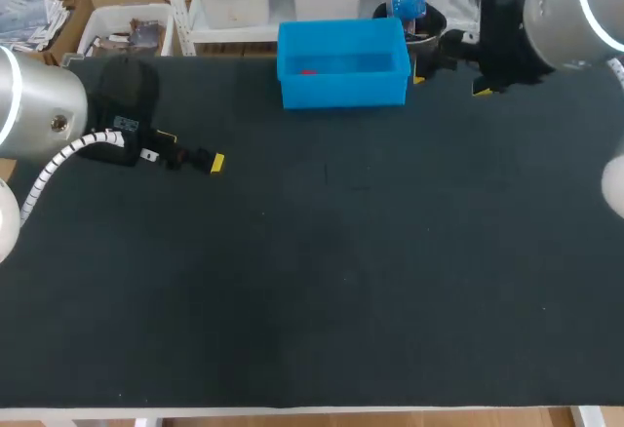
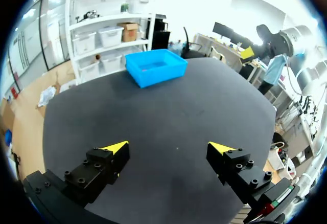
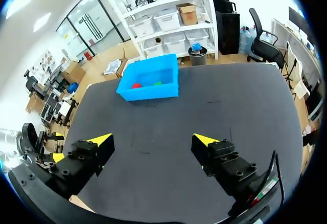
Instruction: Use the left arm to pick the red cube and place it into the blue plastic box first, then use the right arm to grasp the green cube and put it into the same blue plastic box after the first action is fully finished.
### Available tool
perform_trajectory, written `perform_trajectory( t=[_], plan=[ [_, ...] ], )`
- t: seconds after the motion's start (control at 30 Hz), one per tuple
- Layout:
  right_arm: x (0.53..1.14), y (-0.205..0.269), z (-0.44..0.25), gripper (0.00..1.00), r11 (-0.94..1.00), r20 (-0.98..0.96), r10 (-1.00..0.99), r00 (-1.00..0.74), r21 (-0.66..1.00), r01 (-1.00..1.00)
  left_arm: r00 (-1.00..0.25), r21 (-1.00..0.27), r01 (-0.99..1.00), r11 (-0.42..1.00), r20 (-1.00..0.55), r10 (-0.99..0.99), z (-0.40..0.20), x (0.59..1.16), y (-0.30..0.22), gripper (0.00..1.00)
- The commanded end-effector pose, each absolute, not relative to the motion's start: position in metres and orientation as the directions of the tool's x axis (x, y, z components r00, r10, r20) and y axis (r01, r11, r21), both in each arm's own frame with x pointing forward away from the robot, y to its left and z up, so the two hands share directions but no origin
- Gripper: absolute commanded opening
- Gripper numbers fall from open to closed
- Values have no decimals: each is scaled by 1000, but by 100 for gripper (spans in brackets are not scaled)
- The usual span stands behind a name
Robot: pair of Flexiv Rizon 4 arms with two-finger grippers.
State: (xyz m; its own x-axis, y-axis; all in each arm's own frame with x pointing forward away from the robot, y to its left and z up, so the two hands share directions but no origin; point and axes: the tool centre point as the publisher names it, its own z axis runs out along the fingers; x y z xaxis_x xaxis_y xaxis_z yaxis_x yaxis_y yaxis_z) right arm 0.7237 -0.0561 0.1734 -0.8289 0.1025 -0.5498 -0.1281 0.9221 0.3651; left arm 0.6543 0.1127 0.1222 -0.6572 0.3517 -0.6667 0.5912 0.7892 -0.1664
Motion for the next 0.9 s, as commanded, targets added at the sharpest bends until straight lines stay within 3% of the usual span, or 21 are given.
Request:
perform_trajectory(
  t=[0.03,0.9],
  plan=[
    [721,-58,167,100,920,-652,161,-741,370,-126,-654,-170,596,785,-670,351,121,655,114,100],
    [719,-57,174,100,923,-648,154,-746,364,-126,-654,-170,596,785,-670,351,121,655,114,100]
  ],
)
